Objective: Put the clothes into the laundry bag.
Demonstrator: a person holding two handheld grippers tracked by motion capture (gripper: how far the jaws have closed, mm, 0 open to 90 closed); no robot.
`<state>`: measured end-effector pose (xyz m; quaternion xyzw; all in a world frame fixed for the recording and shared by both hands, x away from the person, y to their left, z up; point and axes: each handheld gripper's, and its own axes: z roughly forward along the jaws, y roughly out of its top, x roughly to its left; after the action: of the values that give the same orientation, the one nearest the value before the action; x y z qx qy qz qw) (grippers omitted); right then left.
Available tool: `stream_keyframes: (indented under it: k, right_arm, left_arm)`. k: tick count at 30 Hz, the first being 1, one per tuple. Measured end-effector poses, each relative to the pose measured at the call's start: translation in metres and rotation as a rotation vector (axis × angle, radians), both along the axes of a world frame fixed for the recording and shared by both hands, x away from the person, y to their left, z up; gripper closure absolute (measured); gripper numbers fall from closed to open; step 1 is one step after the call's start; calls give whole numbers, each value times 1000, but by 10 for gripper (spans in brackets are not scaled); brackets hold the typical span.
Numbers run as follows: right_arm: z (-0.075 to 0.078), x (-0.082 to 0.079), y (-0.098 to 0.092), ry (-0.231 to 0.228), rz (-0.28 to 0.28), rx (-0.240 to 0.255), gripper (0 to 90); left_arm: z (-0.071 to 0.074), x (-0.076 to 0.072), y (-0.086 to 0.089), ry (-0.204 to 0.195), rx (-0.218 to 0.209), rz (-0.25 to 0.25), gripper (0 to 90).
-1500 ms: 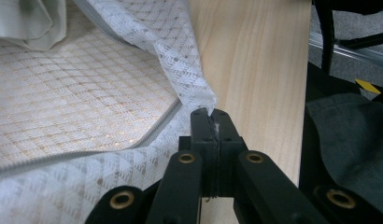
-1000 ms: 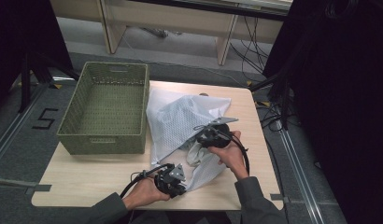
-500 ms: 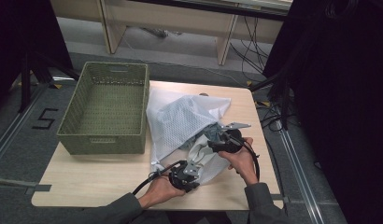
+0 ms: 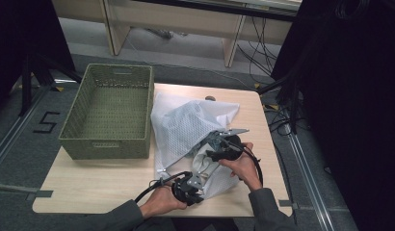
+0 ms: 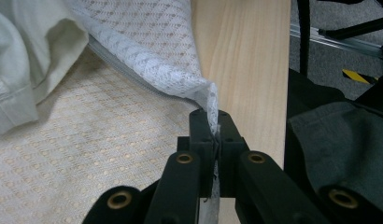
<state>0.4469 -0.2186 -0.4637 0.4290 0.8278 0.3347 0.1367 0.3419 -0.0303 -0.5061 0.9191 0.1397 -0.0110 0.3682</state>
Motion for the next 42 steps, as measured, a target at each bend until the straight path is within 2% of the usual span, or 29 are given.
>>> stream_keyframes:
  k: [1, 2, 3, 5, 7, 10, 11, 13, 15, 16, 19, 20, 24, 25, 27, 28, 30, 31, 33, 34, 35, 36, 38, 39, 40, 41, 42]
  right_arm:
    - [-5, 2, 2, -22, 6, -9, 320]
    - [-5, 1, 8, 51, -33, -34, 389]
    - [-11, 4, 12, 12, -50, -67, 433]
    - [-14, 10, 18, 11, -63, -114, 591]
    - [-18, 19, 22, -27, -75, -156, 721]
    - [-17, 32, 22, -57, -131, -140, 762]
    - [-18, 39, 19, -88, -151, -139, 766]
    - [-17, 47, 15, -115, -188, -123, 769]
    - [-16, 51, 10, -106, -223, -90, 768]
    - [-18, 54, 6, -127, -194, -95, 764]
    - [-16, 49, 8, -73, -199, -37, 710]
    - [-15, 46, 10, -61, -190, -33, 671]
    - [-5, 36, 10, -37, -155, 7, 552]
    - [-2, 33, 9, -42, -159, 6, 536]
    - [10, 23, 3, -66, -121, -32, 506]
    - [18, 17, 1, -59, -124, -1, 506]
    - [27, 10, -4, -79, -122, 23, 506]
    - [30, 9, -9, -140, -96, 7, 506]
    - [39, 2, -12, -141, -98, 25, 506]
    - [42, 1, -15, -176, -94, 14, 506]
    - [46, -3, -15, -170, -118, 25, 507]
    - [48, -2, -19, -205, -107, 6, 506]
    - [51, -2, -22, -233, -115, -2, 494]
    - [54, -2, -22, -206, -132, 2, 485]
    - [51, 1, -24, -252, -127, 3, 473]
    - [50, 3, -26, -260, -114, -13, 458]
    - [49, 3, -24, -218, -128, -10, 448]
  left_arm:
    - [0, 0, 0, 2, 0, -2, 877]
    - [0, 0, 0, 3, -3, -2, 878]
    - [0, 0, 0, 4, -2, -5, 877]
    - [0, -1, 0, 11, 1, -7, 878]
    - [0, -1, 1, 17, -1, -6, 878]
    - [0, -1, 2, 16, 3, -12, 879]
    - [0, -1, 3, 13, 8, -17, 879]
    - [0, -2, 4, 24, 8, -12, 879]
    - [0, -2, 5, 20, 4, -16, 879]
    - [0, -2, 5, 38, 2, -5, 878]
    - [0, -2, 5, 39, 3, -7, 876]
    - [0, -1, 5, 36, 3, -10, 874]
    - [0, -3, 5, 36, 5, -1, 862]
    - [0, -3, 5, 37, 5, 0, 860]
    - [1, -2, 5, 27, 5, -8, 854]
    - [1, -2, 5, 29, 6, -5, 846]
    - [1, -2, 6, 23, 12, -4, 835]
    - [1, -2, 6, 20, 8, -2, 831]
    - [3, -3, 7, 23, -19, 7, 818]
    - [6, -3, 8, 26, -32, 16, 808]
    - [10, -3, 10, 25, -49, 23, 791]
    - [14, -2, 12, 15, -64, 21, 766]
    - [22, -2, 17, 5, -85, 38, 708]
    - [27, -2, 22, 13, -109, 63, 656]
    - [31, -1, 27, 13, -118, 71, 595]
    - [35, -1, 32, 17, -126, 88, 560]
    - [38, -1, 38, 14, -125, 105, 532]
